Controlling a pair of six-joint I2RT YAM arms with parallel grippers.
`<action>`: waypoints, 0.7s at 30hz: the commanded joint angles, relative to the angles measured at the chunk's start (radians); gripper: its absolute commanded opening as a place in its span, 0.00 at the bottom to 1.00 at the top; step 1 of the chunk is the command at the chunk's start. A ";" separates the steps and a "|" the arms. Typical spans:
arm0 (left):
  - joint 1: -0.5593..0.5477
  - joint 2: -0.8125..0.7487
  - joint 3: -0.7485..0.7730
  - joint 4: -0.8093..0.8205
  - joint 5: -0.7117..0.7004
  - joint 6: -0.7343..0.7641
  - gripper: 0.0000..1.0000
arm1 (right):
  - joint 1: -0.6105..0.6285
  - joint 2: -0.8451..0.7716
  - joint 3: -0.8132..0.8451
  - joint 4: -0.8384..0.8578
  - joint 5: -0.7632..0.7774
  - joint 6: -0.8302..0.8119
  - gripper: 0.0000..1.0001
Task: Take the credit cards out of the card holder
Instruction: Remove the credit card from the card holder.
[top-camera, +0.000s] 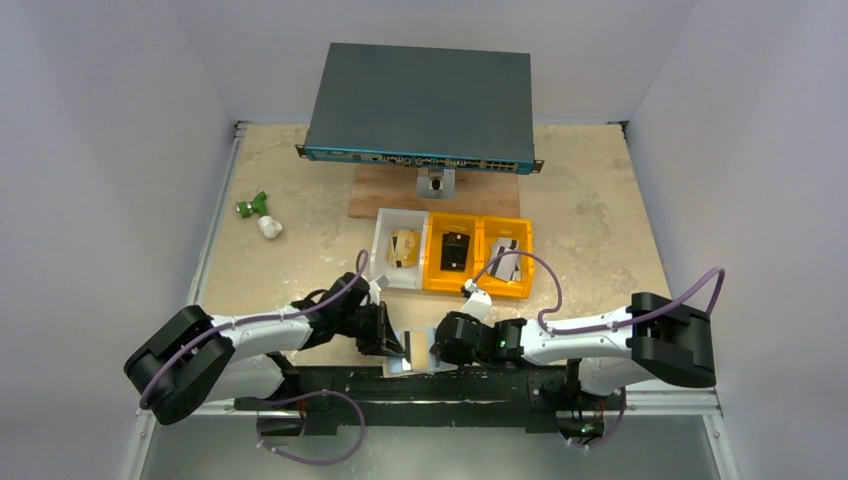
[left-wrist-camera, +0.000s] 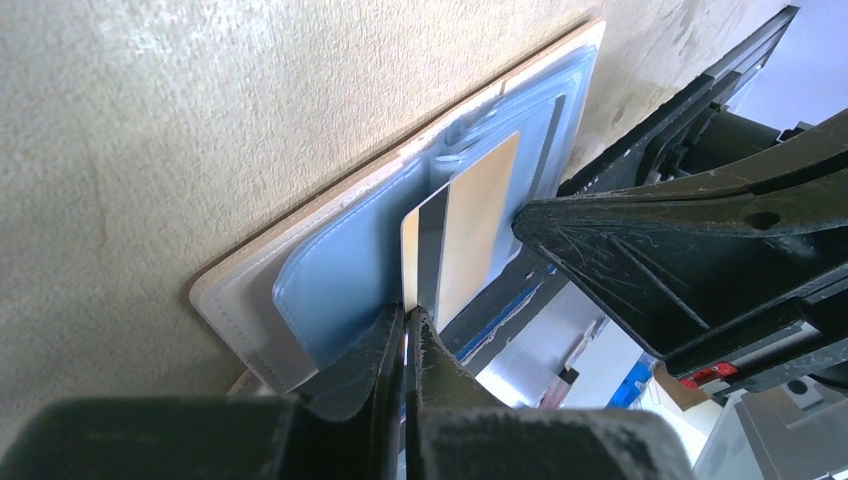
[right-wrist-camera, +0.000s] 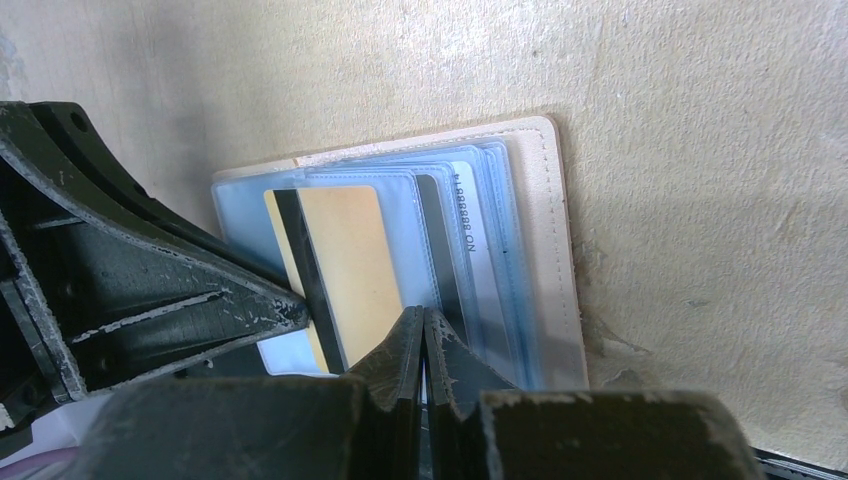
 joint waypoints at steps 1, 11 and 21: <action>0.010 -0.026 0.004 -0.031 -0.015 0.039 0.00 | -0.003 0.048 -0.058 -0.222 -0.014 -0.026 0.00; 0.010 0.007 0.008 0.030 -0.001 0.015 0.19 | -0.003 0.083 -0.037 -0.206 -0.020 -0.045 0.00; 0.008 0.073 0.001 0.085 0.007 0.003 0.26 | -0.002 0.084 -0.044 -0.195 -0.025 -0.046 0.00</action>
